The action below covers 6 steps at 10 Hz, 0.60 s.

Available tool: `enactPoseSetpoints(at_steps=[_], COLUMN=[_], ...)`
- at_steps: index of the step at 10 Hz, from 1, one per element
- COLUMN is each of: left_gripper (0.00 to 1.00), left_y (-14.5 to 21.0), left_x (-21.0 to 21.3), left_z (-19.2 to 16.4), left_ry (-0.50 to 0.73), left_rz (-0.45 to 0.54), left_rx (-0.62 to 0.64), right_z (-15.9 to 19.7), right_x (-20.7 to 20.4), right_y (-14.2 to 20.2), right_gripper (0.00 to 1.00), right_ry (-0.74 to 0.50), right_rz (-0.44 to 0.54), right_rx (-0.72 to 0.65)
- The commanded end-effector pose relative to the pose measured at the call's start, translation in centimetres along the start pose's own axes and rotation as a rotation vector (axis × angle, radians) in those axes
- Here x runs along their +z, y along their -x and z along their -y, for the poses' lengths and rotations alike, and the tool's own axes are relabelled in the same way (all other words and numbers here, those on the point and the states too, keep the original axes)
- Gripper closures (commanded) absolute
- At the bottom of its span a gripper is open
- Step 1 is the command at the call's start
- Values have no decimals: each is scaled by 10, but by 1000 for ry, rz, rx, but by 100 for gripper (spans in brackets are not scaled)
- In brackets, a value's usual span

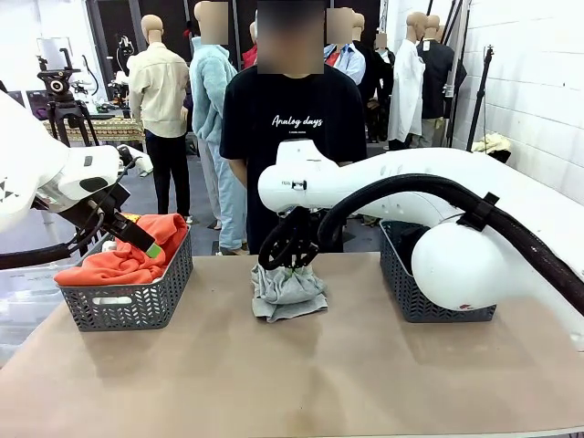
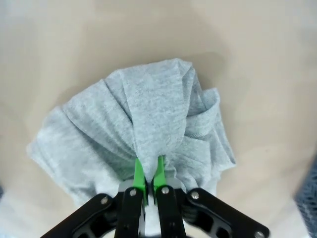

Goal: Sort the tops and bottoms.
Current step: Lift clothes from the center of the table with your right hand.

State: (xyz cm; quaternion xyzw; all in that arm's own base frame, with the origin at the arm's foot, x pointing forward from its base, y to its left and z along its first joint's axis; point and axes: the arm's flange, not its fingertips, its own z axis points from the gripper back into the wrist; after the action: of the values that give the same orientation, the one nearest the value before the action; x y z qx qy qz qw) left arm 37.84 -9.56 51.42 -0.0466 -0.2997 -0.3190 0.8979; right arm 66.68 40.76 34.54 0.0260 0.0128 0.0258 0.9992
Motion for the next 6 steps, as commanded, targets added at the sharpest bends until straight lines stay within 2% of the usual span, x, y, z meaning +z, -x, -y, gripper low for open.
enactPoseSetpoints(at_steps=[1,3,5,6], left_gripper=[0,0,0,0], left_y=[1,1,1,1], left_x=[0,0,0,0], left_z=[2,2,2,2], left_ry=[2,2,2,2], left_rz=[-3,-3,-3,-3], left_rx=[13,13,13,13], right_z=[5,9,17,20], right_x=[58,116,153,176], right_y=[25,54,79,95], right_gripper=[100,100,100,100], right_ry=[-20,-60,-106,-108], right_rz=[159,232,233,285], right_rx=[-42,-27,9,8])
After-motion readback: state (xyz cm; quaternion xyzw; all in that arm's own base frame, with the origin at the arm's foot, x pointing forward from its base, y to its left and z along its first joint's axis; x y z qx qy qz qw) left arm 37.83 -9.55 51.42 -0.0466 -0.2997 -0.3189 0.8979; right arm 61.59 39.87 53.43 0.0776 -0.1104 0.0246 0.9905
